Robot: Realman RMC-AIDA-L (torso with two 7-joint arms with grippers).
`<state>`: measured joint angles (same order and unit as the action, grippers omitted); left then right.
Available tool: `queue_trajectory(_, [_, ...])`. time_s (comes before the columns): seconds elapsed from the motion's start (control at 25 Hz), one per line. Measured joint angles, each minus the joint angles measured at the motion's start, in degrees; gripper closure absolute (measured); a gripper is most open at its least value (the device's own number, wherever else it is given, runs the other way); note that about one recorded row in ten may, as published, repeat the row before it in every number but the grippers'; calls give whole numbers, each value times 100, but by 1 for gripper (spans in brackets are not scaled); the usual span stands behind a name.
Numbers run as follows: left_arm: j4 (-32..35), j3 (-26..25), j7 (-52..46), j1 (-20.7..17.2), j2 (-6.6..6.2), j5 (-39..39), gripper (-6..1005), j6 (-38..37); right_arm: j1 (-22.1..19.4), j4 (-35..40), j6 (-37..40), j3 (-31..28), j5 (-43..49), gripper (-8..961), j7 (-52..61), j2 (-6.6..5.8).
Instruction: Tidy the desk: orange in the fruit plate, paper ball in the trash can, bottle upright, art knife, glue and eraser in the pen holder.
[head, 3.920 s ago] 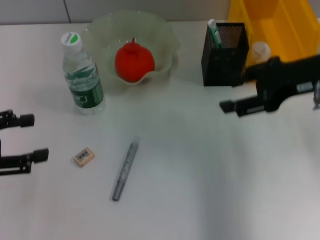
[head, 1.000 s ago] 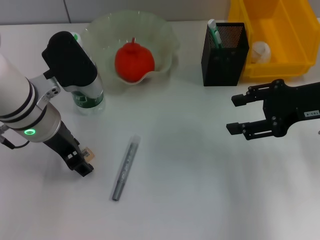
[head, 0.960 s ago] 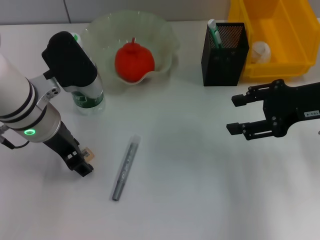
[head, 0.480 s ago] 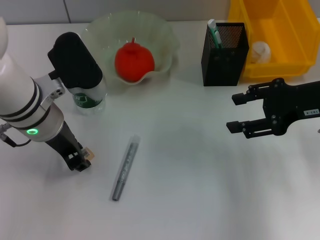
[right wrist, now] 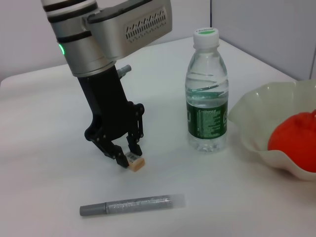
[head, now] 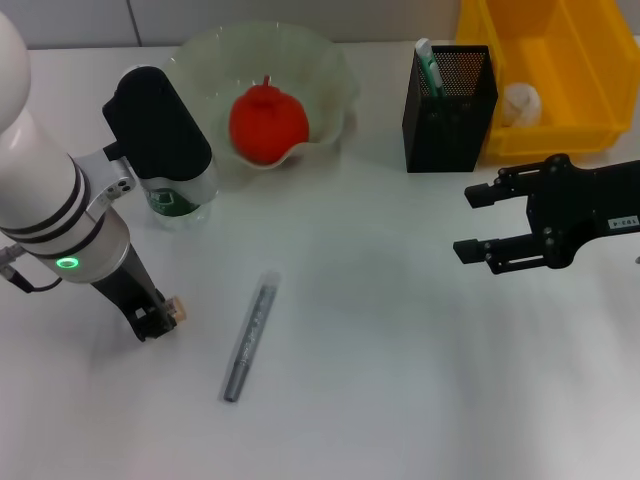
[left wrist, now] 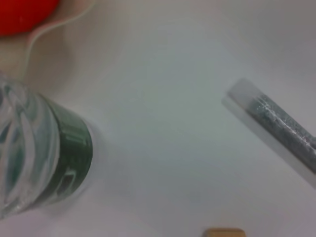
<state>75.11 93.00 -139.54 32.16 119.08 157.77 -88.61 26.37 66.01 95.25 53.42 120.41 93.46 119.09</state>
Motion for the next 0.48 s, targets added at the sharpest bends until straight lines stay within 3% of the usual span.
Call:
queue_trajectory(0.24, [808, -419, 147, -202, -35, -233, 736, -430, -9, 30, 0, -40, -20, 251, 21, 0])
queue_trajectory(0.28, [1188, -714, 331, -334, -40, -633, 736, -497, -28, 58, 8, -79, -39, 251, 41, 0])
queue_trajectory(0.4, [1426, -1018, 546, -449, -46, -1171, 736, -487, -39, 75, 73, -238, -70, 251, 51, 0])
queue_trajectory(0.48, [1487, -1249, 754, -505, -49, -1672, 736, -435, -49, 75, 292, -648, -230, 251, 52, -8])
